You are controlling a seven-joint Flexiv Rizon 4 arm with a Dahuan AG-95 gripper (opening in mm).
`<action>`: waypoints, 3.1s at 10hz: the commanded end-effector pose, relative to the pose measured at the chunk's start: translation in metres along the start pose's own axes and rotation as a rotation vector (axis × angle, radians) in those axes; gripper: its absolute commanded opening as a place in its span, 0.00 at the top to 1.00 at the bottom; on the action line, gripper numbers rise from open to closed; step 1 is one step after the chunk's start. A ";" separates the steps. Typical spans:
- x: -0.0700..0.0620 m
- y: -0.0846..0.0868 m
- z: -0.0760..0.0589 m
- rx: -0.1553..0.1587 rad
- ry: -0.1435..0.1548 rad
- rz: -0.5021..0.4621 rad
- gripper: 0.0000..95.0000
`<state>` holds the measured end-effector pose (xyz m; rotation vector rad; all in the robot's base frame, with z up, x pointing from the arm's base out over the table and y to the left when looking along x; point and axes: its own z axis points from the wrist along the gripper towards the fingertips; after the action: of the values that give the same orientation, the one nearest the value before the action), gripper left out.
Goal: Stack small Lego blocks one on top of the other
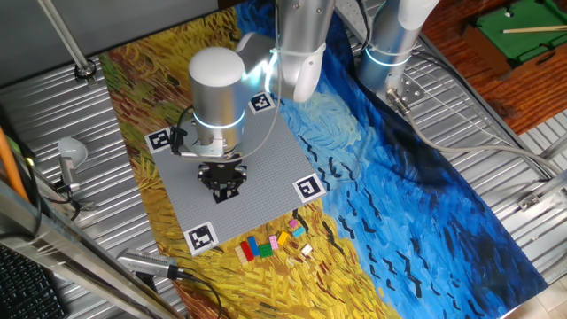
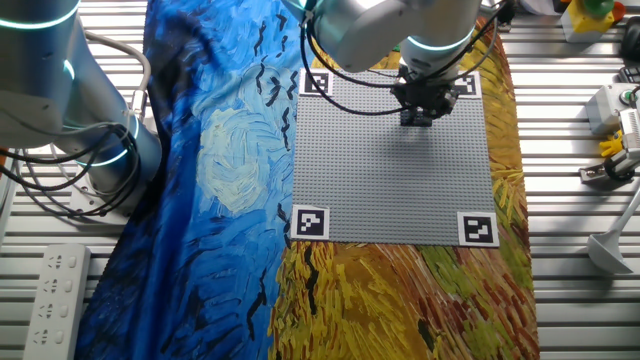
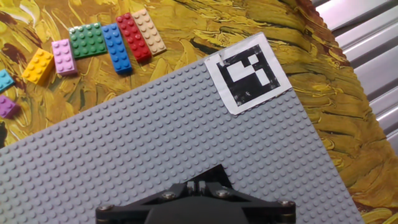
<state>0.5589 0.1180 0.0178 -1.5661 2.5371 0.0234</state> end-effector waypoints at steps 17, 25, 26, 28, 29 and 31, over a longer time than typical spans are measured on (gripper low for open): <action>0.000 0.008 -0.042 -0.091 0.122 0.140 0.80; 0.000 0.008 -0.042 -0.005 0.130 0.301 0.80; 0.000 0.008 -0.042 -0.003 0.131 0.316 0.80; -0.003 0.008 -0.039 -0.003 0.130 0.335 0.80; -0.013 0.007 -0.023 -0.002 0.128 0.348 0.80; -0.013 0.002 -0.008 -0.008 0.118 0.333 0.80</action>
<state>0.5668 0.1280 0.0189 -1.1537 2.8591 -0.0369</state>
